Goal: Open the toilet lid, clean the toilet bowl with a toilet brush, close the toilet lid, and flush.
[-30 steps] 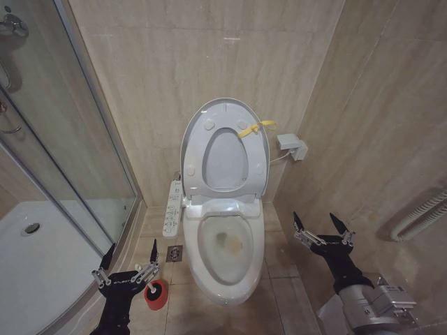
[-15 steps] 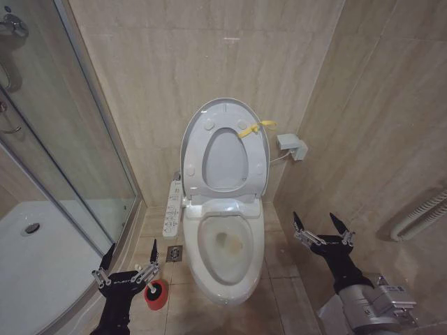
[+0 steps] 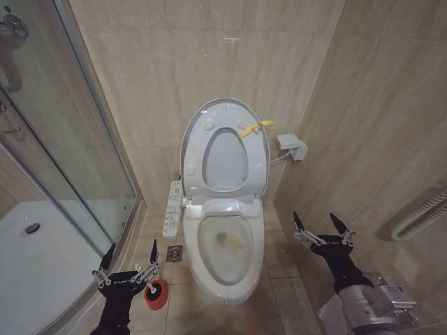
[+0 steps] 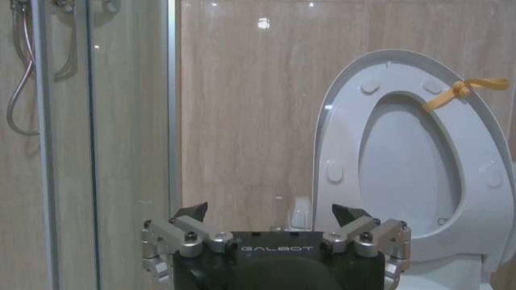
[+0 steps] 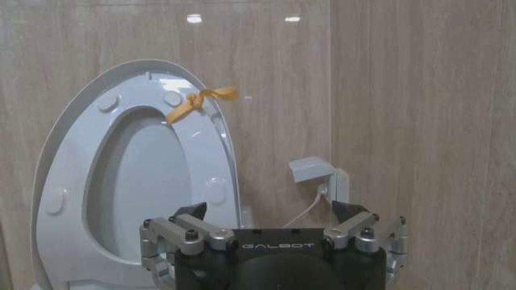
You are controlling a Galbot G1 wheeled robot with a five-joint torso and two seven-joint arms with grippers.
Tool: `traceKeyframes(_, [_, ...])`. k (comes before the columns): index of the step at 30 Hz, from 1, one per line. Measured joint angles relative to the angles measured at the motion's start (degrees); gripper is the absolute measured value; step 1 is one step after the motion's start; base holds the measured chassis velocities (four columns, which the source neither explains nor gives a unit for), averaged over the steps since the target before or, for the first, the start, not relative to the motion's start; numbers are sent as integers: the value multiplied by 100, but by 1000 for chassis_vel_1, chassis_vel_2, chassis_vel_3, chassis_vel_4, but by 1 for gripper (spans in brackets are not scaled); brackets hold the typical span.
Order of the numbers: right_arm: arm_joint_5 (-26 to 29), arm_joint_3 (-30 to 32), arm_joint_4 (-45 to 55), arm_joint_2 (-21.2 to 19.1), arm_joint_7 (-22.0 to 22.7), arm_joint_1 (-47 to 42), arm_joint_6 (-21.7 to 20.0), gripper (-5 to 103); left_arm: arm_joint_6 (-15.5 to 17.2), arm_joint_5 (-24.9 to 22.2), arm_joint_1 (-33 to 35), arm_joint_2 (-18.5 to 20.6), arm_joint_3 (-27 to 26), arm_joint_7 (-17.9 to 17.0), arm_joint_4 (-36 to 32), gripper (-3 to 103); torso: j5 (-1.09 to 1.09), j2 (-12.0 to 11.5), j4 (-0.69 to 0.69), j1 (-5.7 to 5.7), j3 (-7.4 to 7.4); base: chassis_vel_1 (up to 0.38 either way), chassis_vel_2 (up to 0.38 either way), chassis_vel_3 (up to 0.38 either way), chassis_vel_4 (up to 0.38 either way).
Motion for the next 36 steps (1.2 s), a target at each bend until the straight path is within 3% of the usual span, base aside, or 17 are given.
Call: traceKeyframes(36, [0, 0, 0, 0, 0, 0, 0, 100, 0, 0, 0, 0, 0, 0, 0, 100, 0, 0, 0, 0, 0, 0, 0, 0, 0])
